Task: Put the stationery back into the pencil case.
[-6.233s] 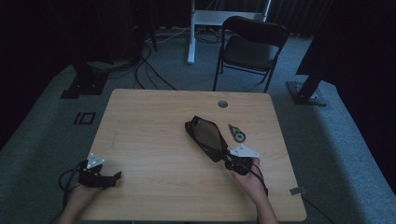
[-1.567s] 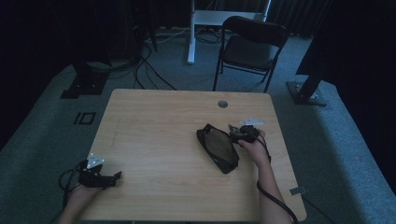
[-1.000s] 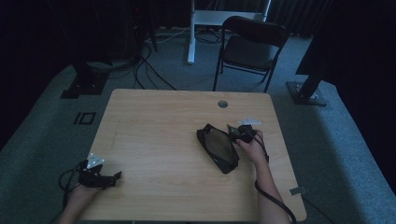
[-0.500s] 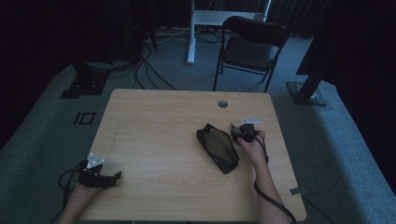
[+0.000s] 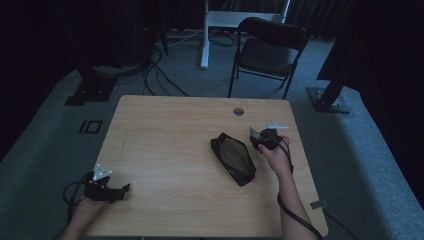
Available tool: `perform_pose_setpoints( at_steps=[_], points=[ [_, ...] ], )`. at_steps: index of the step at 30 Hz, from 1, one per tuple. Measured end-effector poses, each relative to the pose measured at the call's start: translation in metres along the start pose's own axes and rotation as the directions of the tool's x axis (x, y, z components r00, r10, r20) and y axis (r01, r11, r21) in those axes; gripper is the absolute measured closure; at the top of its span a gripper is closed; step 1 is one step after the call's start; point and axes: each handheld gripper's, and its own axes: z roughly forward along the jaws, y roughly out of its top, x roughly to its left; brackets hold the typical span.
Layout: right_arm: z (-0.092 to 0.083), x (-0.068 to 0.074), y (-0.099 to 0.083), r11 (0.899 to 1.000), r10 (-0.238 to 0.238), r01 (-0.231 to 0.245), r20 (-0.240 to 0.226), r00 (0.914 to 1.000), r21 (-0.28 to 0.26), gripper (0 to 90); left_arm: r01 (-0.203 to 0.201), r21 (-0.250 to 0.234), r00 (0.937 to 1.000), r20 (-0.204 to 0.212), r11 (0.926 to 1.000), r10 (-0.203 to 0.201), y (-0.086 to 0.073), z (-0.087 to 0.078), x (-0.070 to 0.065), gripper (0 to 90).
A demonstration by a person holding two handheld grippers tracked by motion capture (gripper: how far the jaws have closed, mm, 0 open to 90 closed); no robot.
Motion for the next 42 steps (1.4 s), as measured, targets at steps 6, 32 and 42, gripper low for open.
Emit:
perform_pose_setpoints(
  at_steps=[6, 32, 42],
  points=[
    [-0.023, 0.005, 0.013, 1.000, -0.008, 0.009, 0.014, 0.9999, -0.030, 49.0, 0.000, 0.000, 1.0000, 0.000, 1.0000, 0.000, 0.000, 0.000, 0.000, 0.0],
    [-0.058, 0.066, 0.029, 0.994, -0.095, 0.090, -0.068, 0.9932, -0.067, 49.2, 0.000, 0.000, 1.0000, 0.000, 1.0000, 0.000, 0.000, 0.000, 0.000, 0.0],
    [-0.058, 0.084, 0.028, 0.996, -0.089, 0.087, -0.095, 0.9915, -0.026, 49.3, 0.000, 0.000, 1.0000, 0.000, 1.0000, 0.000, 0.000, 0.000, 0.000, 0.0]
  ],
)
